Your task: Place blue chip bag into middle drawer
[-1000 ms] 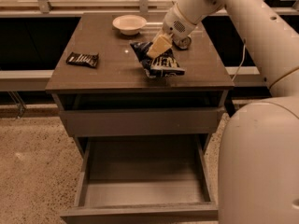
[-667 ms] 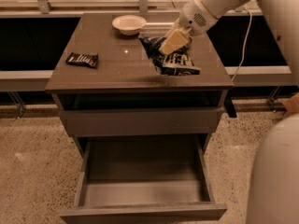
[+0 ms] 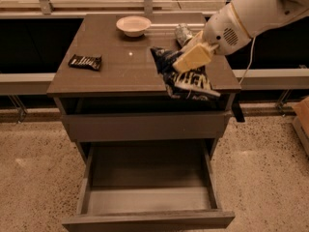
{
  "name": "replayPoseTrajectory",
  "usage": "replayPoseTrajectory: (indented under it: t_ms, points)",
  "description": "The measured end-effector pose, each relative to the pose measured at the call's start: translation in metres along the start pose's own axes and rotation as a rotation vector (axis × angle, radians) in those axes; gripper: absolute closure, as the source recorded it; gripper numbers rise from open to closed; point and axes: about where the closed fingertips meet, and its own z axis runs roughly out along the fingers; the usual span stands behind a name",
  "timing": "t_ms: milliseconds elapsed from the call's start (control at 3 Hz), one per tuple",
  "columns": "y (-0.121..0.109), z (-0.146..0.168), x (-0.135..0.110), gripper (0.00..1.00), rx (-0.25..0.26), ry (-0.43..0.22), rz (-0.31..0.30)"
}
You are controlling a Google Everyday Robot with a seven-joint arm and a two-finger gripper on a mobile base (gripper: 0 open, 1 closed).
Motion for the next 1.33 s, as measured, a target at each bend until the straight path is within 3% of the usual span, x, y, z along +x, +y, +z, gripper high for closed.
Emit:
replayPoseTrajectory:
  t_ms: [333, 667, 1000, 1333]
  points:
    - [0.013, 0.021, 0.023, 1.00, -0.047, 0.045, 0.027]
    - [0.009, 0.032, 0.020, 1.00, -0.054, 0.028, 0.026]
    - [0.016, 0.054, 0.025, 1.00, -0.055, -0.023, -0.016]
    - [0.040, 0.119, 0.051, 1.00, -0.077, -0.077, -0.067]
